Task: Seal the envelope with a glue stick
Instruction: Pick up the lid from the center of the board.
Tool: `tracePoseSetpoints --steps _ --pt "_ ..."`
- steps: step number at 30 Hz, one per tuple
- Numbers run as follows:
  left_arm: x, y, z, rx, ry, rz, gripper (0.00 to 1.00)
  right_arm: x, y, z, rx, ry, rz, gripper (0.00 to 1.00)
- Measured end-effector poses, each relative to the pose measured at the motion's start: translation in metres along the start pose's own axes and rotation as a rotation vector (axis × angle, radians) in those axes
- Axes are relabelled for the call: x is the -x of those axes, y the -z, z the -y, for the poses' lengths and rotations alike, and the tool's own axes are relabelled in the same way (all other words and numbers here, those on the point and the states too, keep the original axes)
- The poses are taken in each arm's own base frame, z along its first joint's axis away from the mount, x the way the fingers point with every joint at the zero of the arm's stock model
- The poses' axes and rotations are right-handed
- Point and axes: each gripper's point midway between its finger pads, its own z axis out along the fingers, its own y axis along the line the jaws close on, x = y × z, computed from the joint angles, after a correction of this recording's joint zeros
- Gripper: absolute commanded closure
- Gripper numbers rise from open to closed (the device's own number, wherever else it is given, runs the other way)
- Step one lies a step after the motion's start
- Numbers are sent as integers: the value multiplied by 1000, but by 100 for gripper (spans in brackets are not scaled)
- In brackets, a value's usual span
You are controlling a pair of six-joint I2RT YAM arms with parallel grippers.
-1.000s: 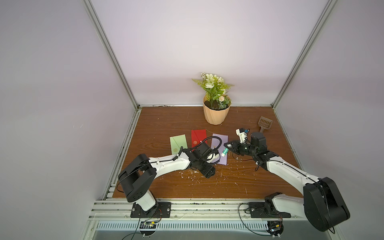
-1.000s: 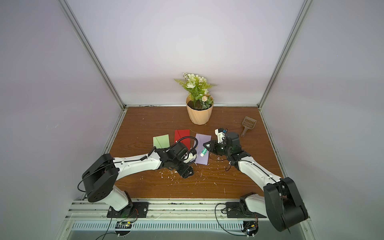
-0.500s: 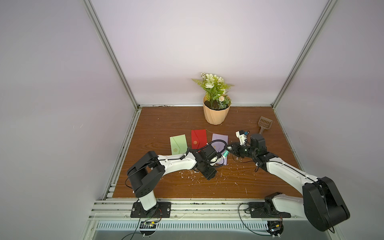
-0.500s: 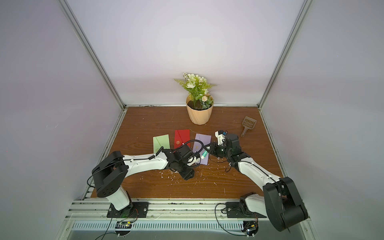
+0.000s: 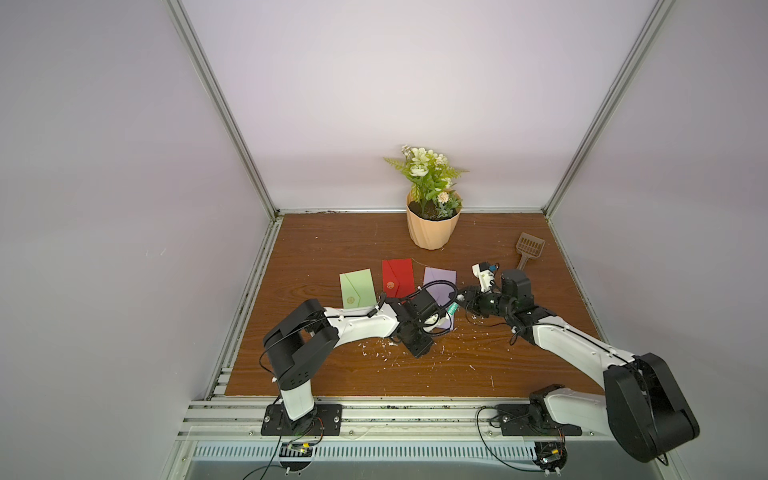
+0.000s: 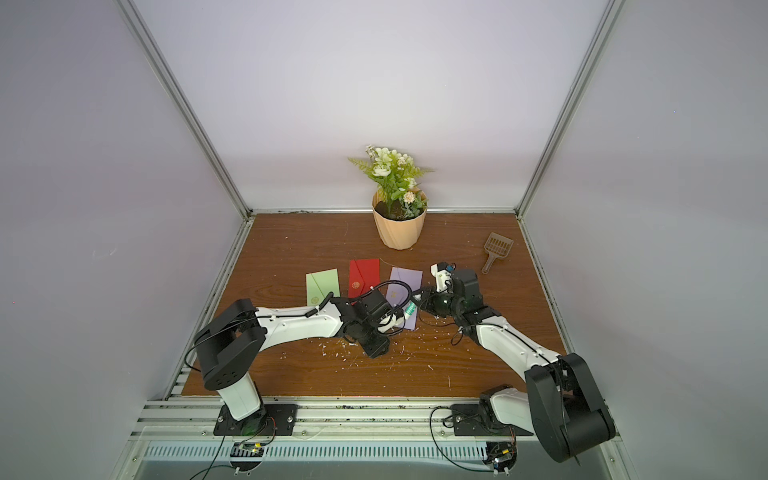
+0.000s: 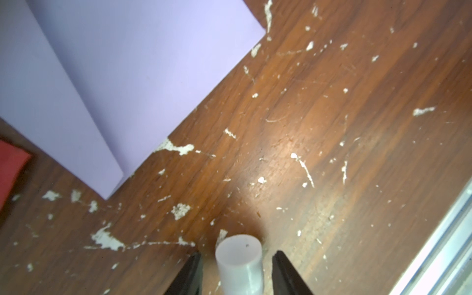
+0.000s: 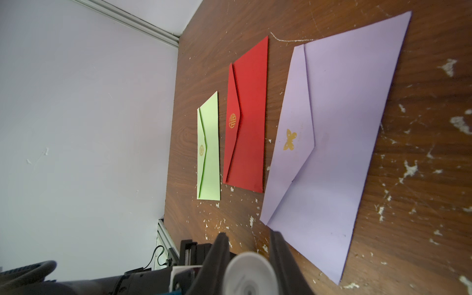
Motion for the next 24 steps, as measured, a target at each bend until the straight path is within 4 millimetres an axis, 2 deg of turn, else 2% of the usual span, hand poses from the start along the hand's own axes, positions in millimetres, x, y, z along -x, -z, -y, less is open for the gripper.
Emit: tracePoseSetpoints --steps 5,15,24 --pt "-2 -1 3 0 -20 -27 65 2 1 1 1 -1 6 100" --pt "-13 0 2 15 -33 -74 71 0 0 6 -7 -11 5 100" --pt "-11 3 1 25 -34 -76 78 -3 -3 12 -7 -17 4 100"
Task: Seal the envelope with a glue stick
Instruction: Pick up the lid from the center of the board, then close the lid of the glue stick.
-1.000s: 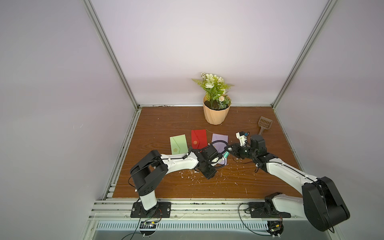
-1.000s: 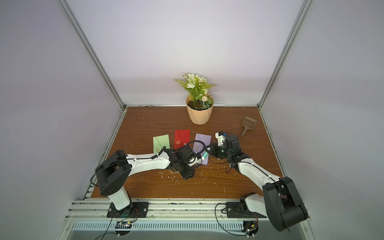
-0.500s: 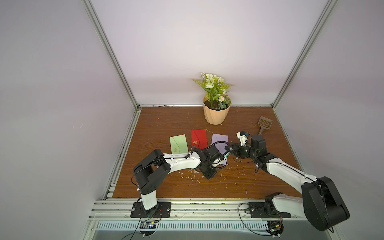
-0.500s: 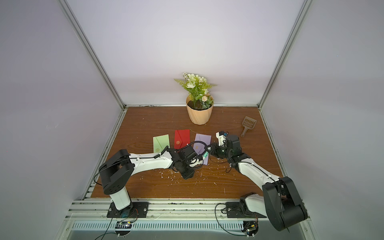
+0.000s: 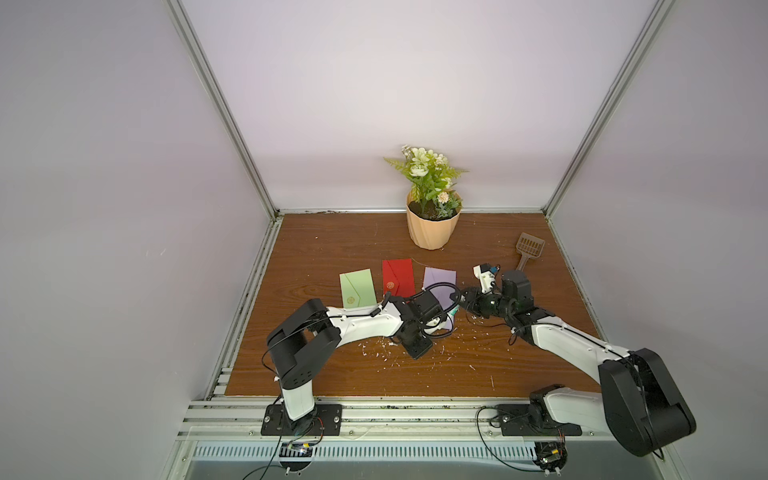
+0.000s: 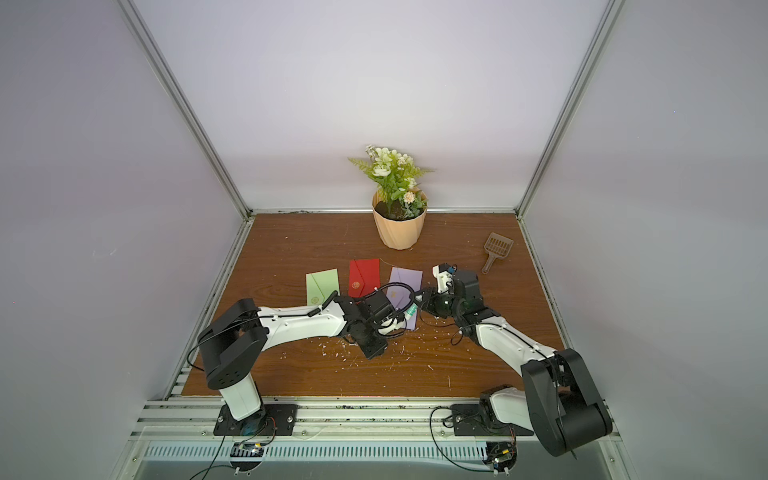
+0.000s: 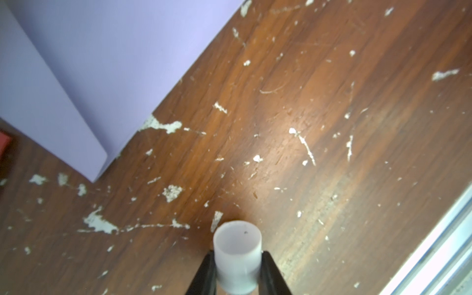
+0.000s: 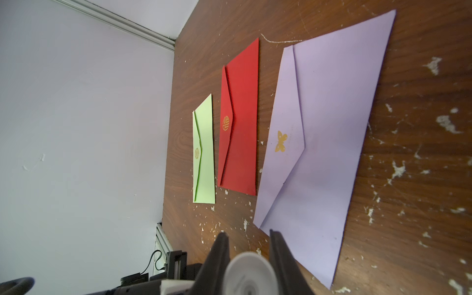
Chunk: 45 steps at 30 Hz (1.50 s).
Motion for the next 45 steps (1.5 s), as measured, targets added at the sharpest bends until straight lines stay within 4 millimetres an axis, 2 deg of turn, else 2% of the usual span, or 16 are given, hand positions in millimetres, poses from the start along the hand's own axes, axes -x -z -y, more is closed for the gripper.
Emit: tracePoseSetpoints --steps 8,16,19,26,37,45 --pt "8 6 7 -40 -2 38 80 -9 -2 10 4 -41 -9 100" --pt "48 54 15 -149 22 255 80 -14 4 1 113 -128 31 100" --pt "56 65 15 -177 35 308 80 -11 9 -6 147 -129 54 100" --pt "59 68 18 -216 42 327 80 -1 22 -29 213 -84 102 100" --pt "61 69 22 -240 36 335 80 -15 17 -42 243 -61 60 100" --pt "61 69 22 -236 37 335 80 -23 17 -44 238 -52 34 100"
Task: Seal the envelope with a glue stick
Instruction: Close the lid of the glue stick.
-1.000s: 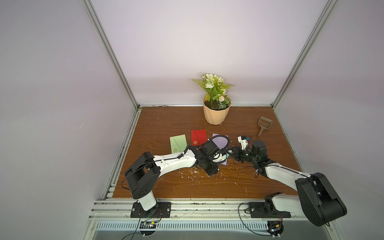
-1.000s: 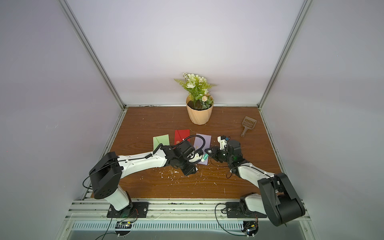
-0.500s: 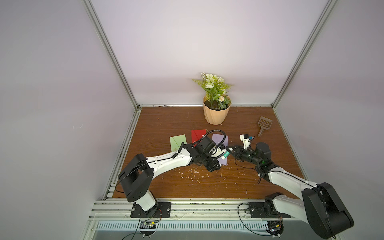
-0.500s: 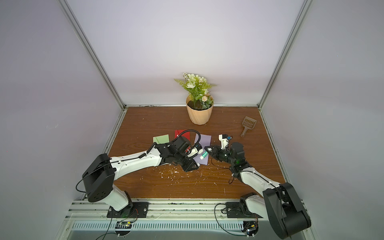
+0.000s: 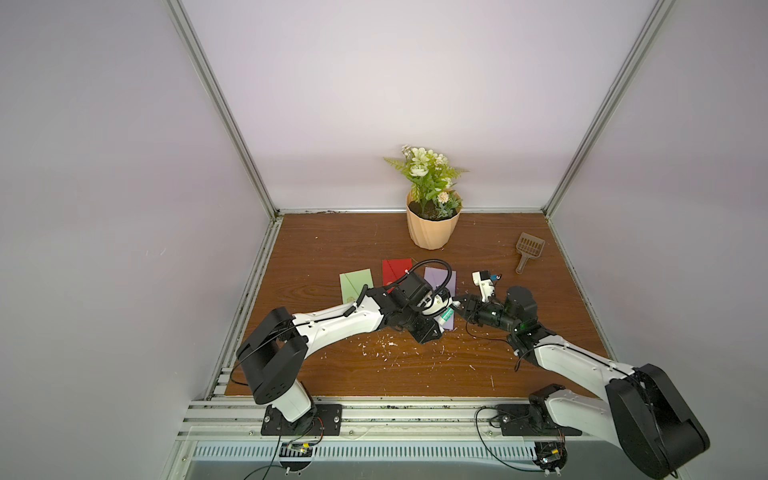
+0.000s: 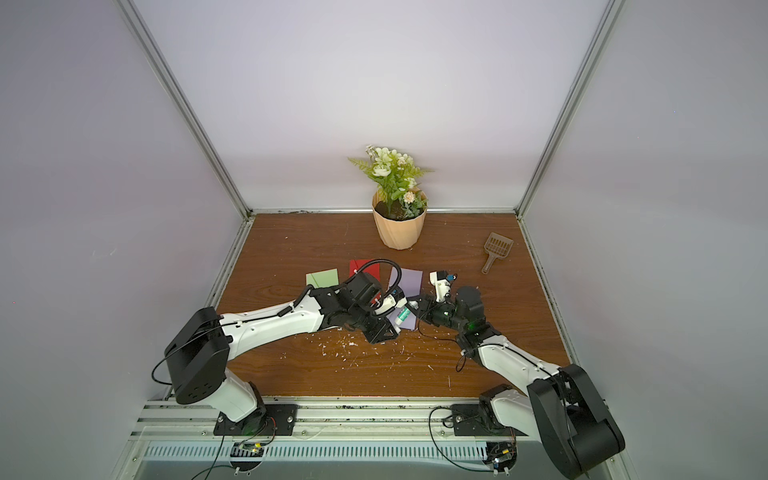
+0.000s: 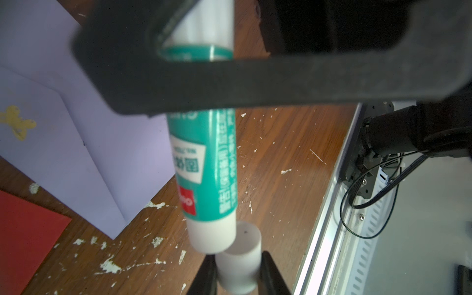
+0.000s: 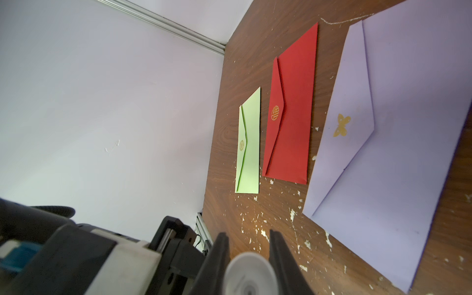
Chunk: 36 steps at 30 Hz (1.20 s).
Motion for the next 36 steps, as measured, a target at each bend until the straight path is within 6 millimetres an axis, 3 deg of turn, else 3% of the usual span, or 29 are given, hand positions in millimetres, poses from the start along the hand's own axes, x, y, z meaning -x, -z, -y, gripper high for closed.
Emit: tracePoseSetpoints --steps 12,36 --pt "-1 0 -3 19 2 -4 80 -3 7 -4 -10 18 -4 100" --pt "-5 6 -5 42 -1 11 80 -11 -1 -7 0 26 -18 100"
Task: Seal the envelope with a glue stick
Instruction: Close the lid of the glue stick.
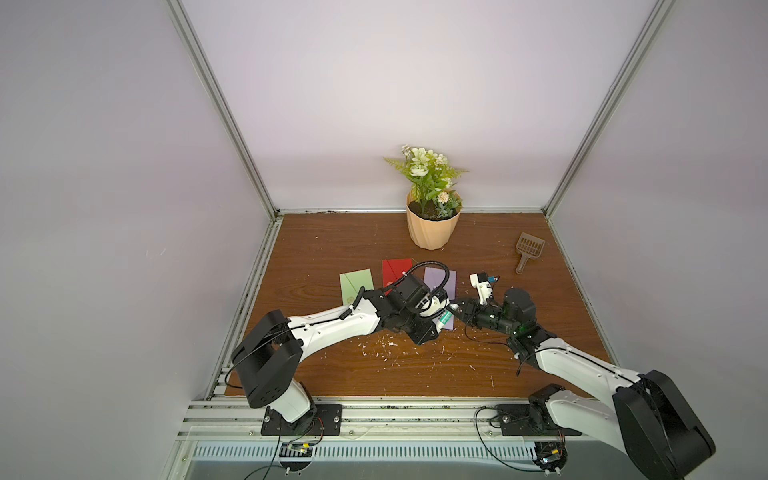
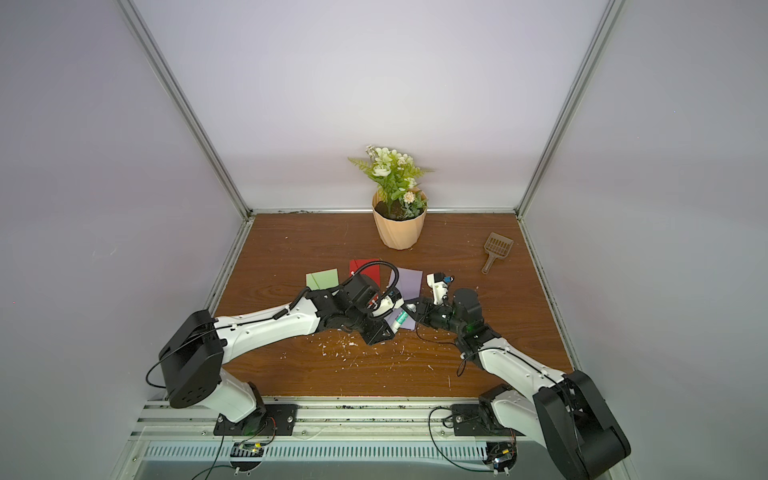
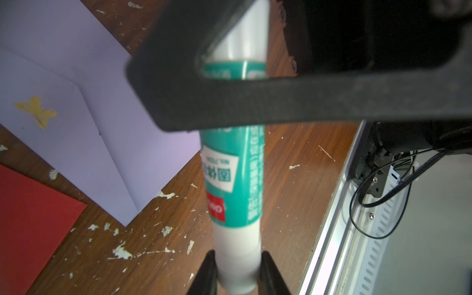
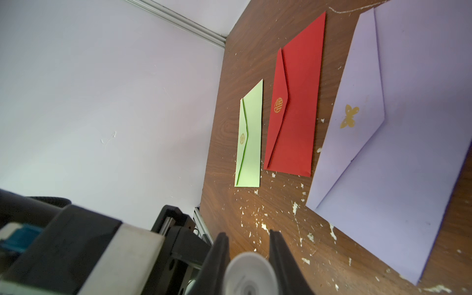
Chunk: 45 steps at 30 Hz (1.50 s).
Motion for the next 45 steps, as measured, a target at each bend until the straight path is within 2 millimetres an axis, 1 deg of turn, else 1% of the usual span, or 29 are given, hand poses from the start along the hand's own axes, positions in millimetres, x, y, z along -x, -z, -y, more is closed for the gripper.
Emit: tracePoseSetpoints --steps 6,15,20,25,37,42,45 --pt "4 4 -1 14 -2 19 79 4 0 -5 21 0 15 100" --pt "6 5 -3 28 2 26 79 5 0 -5 19 0 20 100" --pt "10 12 -7 59 18 52 79 8 2 -3 1 -1 40 100" --pt "15 15 -9 67 37 85 79 11 3 -7 8 -2 56 100" --pt "11 12 1 -11 35 65 79 10 2 -6 5 -10 51 100" --pt "7 6 1 -20 36 41 79 6 0 -6 5 -12 35 100" --pt "6 3 -1 -14 38 31 79 7 -2 -11 8 -1 30 100"
